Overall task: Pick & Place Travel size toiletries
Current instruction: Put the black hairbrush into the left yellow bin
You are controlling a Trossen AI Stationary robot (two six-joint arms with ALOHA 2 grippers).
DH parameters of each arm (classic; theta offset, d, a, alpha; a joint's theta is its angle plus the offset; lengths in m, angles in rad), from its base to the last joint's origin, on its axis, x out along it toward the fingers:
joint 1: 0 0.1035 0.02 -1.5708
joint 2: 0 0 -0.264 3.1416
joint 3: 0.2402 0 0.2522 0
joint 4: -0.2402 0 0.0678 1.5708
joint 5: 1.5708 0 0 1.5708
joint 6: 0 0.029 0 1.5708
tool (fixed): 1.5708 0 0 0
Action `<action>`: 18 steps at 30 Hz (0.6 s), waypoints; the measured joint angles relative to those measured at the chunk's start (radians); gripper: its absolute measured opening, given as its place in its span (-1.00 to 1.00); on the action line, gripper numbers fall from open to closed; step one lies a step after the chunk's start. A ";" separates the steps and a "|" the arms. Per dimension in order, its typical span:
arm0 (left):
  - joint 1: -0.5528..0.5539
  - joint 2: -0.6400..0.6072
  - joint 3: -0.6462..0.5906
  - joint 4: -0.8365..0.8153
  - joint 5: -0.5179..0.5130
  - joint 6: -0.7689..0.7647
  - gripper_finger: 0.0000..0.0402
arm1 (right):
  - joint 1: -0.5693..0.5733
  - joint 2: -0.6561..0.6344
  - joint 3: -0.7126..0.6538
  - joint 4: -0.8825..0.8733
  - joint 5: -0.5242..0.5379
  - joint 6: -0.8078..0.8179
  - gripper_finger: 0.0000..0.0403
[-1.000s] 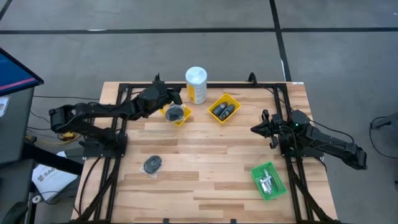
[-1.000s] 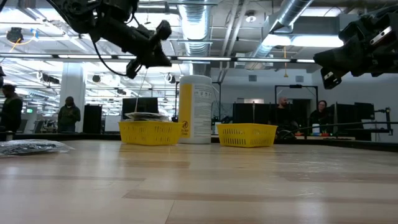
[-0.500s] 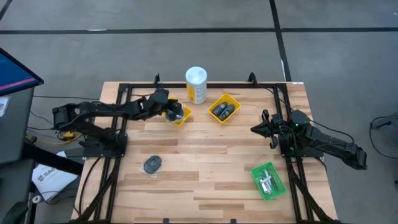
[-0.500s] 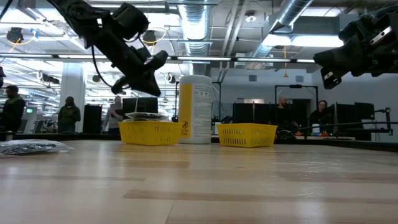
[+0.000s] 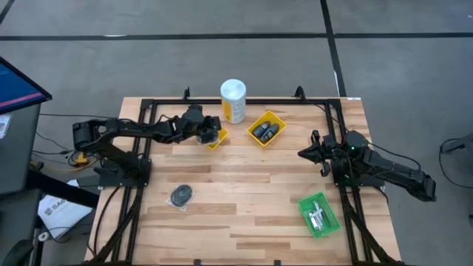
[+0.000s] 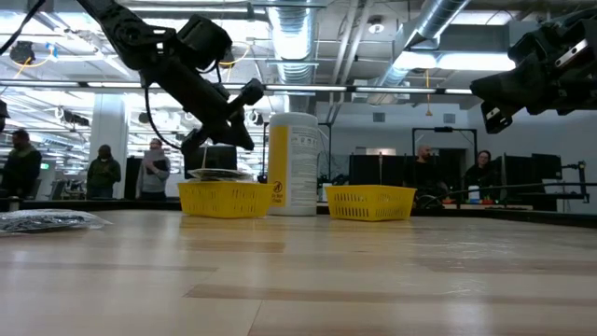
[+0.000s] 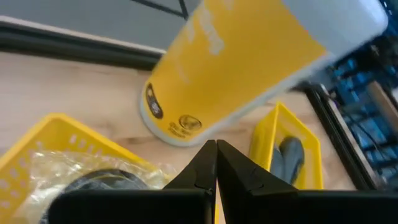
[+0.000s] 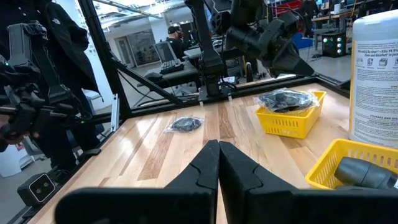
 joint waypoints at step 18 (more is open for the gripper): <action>0.001 -0.113 0.000 -0.005 -0.026 0.175 -1.00 | 0.000 0.000 0.000 0.000 0.000 0.000 -1.00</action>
